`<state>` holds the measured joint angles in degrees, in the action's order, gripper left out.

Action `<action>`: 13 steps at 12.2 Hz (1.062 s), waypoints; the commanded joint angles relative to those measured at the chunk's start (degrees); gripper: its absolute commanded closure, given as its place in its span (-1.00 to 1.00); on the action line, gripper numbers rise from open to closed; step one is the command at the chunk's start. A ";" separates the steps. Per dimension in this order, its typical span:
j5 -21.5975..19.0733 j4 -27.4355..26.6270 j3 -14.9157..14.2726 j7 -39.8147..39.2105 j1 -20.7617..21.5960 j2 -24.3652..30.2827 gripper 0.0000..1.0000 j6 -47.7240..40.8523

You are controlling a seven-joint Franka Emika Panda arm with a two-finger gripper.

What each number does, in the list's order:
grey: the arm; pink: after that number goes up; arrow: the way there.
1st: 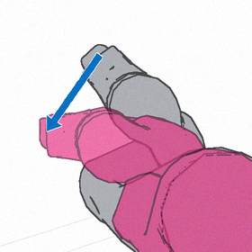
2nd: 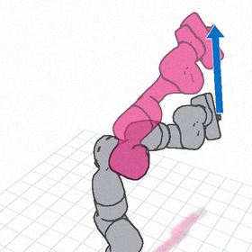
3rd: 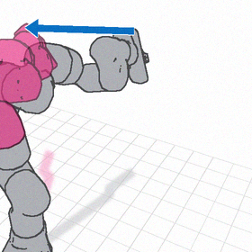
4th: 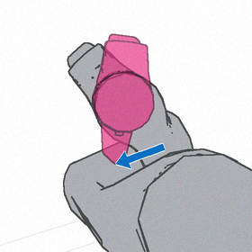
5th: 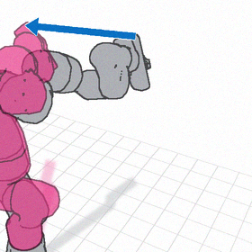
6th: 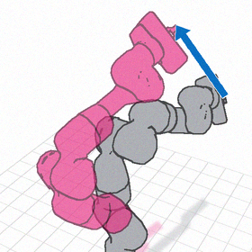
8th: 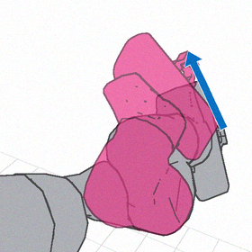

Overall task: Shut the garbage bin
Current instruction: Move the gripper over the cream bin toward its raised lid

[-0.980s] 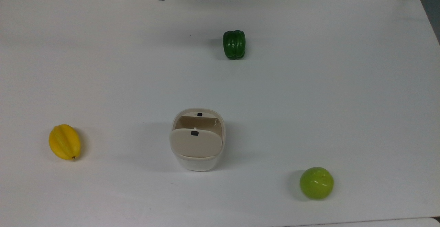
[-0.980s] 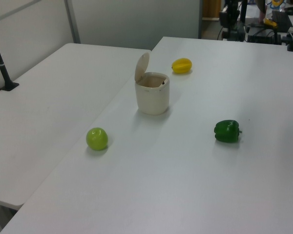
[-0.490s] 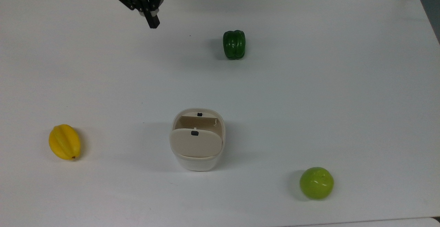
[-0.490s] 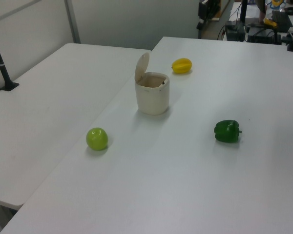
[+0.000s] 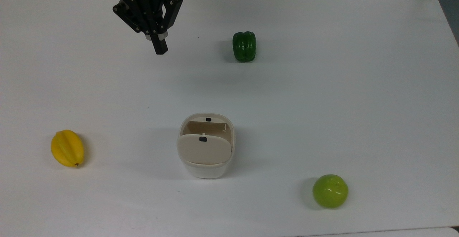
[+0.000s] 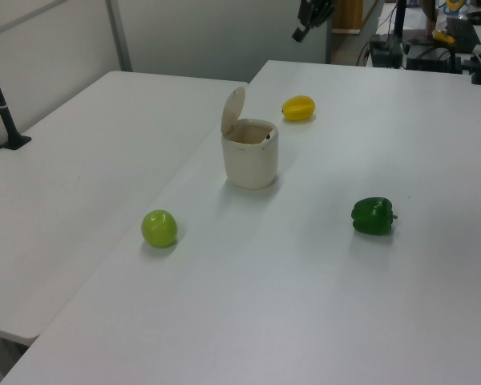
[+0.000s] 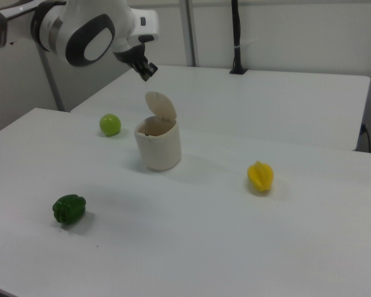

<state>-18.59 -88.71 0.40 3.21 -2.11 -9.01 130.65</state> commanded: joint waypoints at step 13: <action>0.22 1.96 -0.22 -0.49 6.94 -11.82 1.00 27.72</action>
<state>-18.53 -87.55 0.46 3.20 3.93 -19.69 157.17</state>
